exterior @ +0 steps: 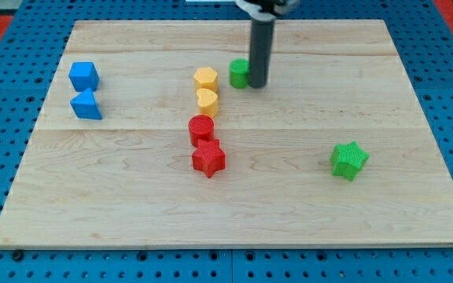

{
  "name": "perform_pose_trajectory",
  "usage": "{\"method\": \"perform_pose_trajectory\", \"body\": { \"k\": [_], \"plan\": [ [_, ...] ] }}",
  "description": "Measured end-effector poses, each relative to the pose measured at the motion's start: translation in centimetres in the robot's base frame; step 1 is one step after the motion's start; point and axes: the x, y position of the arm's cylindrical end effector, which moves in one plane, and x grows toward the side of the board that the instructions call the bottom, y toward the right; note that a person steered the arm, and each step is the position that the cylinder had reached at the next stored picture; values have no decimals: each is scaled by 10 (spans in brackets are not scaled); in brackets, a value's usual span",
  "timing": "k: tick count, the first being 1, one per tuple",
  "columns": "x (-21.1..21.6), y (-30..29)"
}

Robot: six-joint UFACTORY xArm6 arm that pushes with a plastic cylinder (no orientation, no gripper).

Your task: Move the green circle above the blue cube

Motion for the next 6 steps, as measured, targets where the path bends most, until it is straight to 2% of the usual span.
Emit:
{"method": "perform_pose_trajectory", "body": {
  "k": [1, 2, 3, 4, 5, 6],
  "plan": [
    [-53, -10],
    [-59, -16],
    [-59, -88],
    [-41, -57],
    [-40, -97],
    [-65, -187]
  ]
}}
